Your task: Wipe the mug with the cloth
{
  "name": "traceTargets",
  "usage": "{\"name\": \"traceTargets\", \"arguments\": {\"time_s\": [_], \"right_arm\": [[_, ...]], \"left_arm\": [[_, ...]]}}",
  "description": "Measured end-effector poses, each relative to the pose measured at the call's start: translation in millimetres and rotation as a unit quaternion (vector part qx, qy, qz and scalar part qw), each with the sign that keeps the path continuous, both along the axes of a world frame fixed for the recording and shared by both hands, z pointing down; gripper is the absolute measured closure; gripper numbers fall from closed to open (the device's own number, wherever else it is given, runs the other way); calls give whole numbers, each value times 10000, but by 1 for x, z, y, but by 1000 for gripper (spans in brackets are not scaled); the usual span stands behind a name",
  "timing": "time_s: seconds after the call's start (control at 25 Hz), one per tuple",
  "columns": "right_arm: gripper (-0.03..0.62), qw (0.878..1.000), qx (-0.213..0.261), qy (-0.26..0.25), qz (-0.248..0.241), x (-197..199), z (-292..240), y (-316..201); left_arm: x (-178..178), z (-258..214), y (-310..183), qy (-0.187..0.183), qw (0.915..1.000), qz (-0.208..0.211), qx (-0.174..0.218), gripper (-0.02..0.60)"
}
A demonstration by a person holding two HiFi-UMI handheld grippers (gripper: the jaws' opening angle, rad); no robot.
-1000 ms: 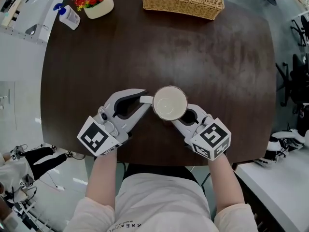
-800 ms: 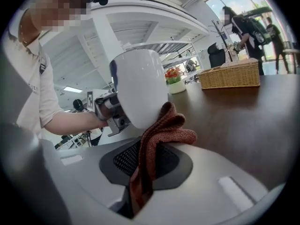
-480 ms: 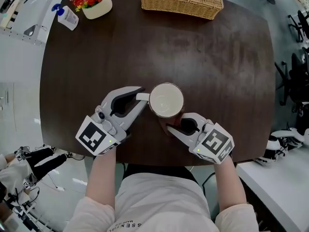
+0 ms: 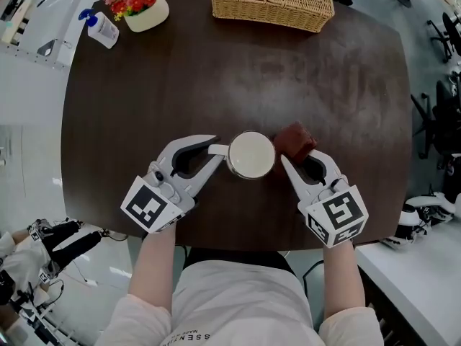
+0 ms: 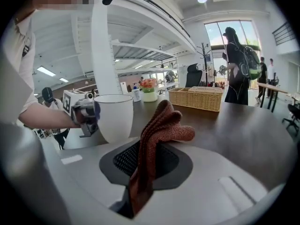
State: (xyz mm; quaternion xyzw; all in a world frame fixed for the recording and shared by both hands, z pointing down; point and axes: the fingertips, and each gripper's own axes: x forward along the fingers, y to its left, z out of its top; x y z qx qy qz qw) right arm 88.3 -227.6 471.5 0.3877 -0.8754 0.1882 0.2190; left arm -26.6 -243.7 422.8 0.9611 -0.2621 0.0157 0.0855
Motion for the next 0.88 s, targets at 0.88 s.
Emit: {"name": "traceTargets", "arguments": {"time_s": [0.88], "right_arm": [[511, 9988, 300, -301, 243, 3, 6, -14]], "left_arm": [[-2, 65, 15, -867, 9951, 418, -217, 519]]}}
